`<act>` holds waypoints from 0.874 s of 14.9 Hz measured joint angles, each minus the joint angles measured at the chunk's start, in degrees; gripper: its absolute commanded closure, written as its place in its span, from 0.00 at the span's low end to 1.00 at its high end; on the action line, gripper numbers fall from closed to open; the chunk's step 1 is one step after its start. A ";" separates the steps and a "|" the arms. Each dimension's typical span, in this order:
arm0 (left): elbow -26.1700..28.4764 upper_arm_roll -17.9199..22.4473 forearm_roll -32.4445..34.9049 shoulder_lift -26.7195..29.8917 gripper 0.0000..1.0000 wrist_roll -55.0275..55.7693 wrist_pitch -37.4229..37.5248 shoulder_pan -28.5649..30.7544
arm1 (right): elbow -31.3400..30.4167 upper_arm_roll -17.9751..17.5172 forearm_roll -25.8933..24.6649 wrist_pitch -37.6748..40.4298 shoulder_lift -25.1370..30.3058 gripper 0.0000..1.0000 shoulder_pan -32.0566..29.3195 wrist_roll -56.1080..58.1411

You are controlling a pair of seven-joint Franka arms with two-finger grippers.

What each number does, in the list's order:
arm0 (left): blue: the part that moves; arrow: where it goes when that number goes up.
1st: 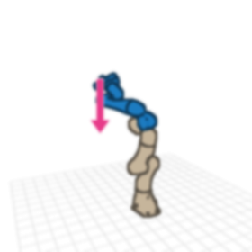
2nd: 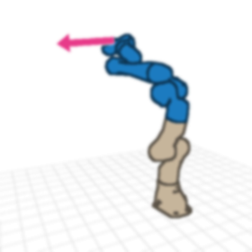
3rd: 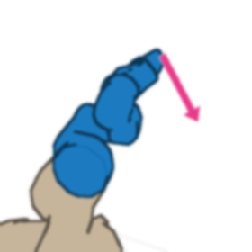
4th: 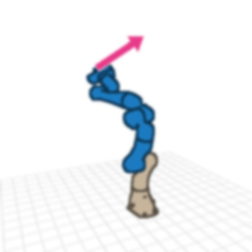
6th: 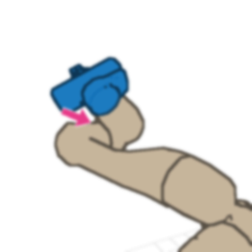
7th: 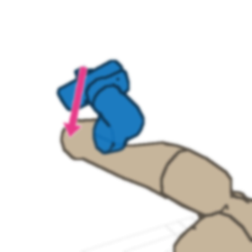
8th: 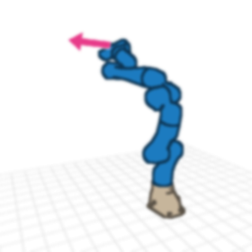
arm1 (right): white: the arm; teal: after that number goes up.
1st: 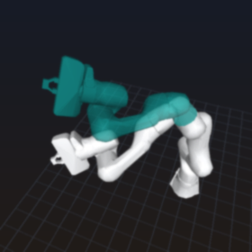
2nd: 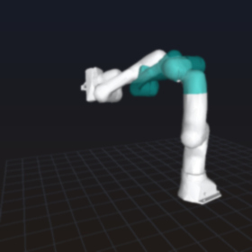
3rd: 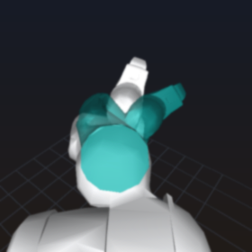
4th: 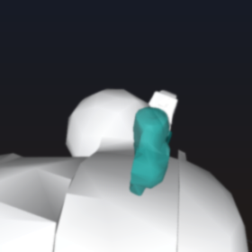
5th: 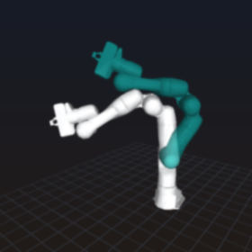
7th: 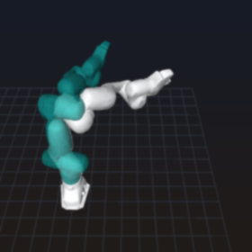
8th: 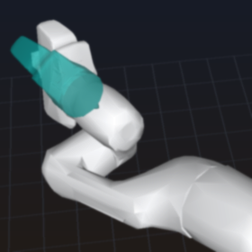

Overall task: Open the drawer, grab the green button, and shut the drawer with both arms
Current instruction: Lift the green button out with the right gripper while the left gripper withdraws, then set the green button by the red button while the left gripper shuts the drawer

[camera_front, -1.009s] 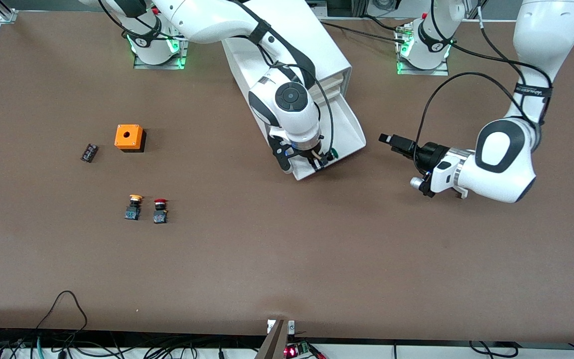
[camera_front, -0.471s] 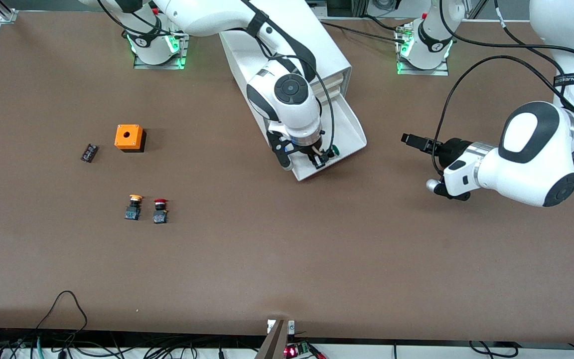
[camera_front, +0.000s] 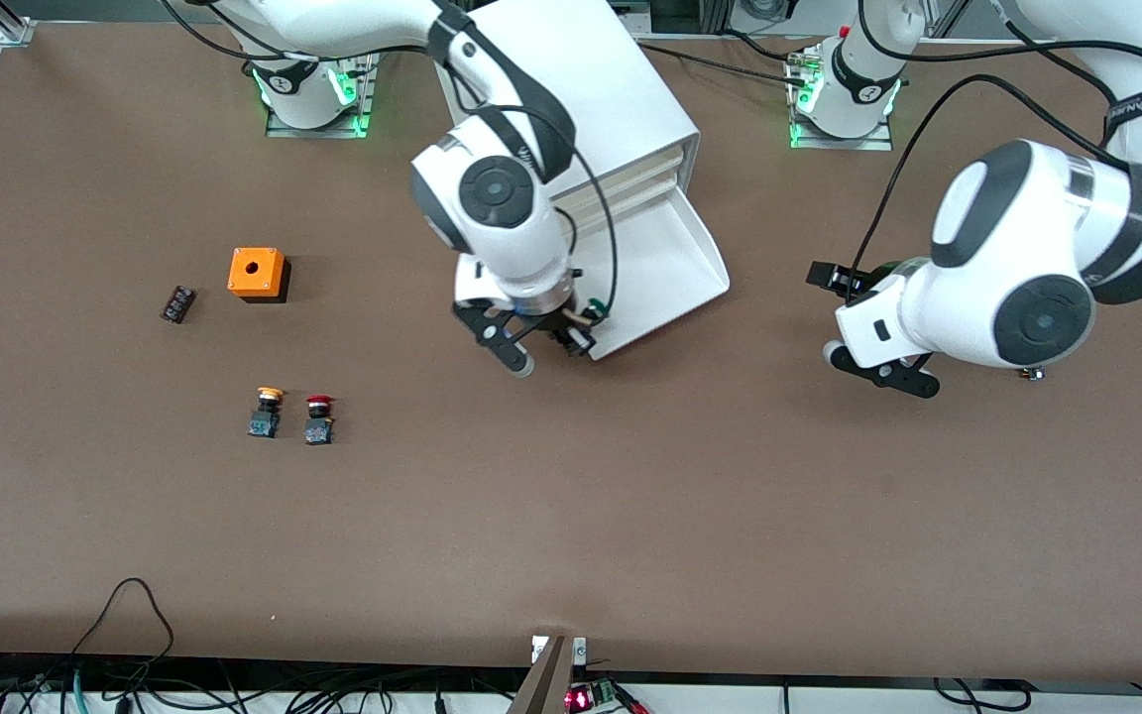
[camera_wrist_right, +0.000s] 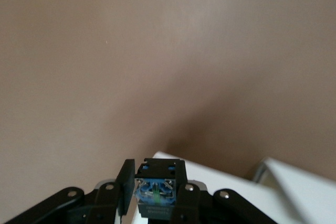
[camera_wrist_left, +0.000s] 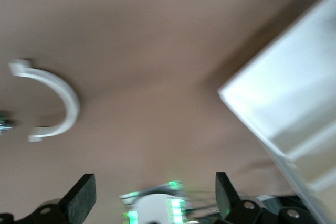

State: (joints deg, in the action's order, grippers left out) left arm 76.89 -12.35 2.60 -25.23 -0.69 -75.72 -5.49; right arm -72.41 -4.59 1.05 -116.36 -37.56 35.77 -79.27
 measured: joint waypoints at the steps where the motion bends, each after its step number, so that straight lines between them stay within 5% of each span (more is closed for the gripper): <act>1: -1.25 0.05 3.73 -0.02 0.00 0.09 -0.14 -1.00 | -0.02 0.05 0.01 1.39 0.86 1.00 -1.61 5.30; 6: -5.12 1.09 6.42 -1.33 0.00 1.46 -4.56 -0.88 | -1.93 0.24 0.02 4.61 2.73 1.00 -9.51 30.37; 8: -4.77 1.09 3.53 -2.82 0.05 9.86 -6.60 -0.82 | -3.32 0.42 0.02 4.66 2.86 1.00 -12.73 40.09; 13: 6.27 0.55 -3.14 -4.71 0.06 26.60 -25.65 -1.52 | -7.01 0.63 0.03 4.05 3.29 1.00 -19.85 57.99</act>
State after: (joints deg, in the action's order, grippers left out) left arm 83.16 -11.79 -0.53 -29.94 25.91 -101.36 -7.00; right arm -79.43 -3.96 1.08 -112.31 -34.27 15.92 -21.29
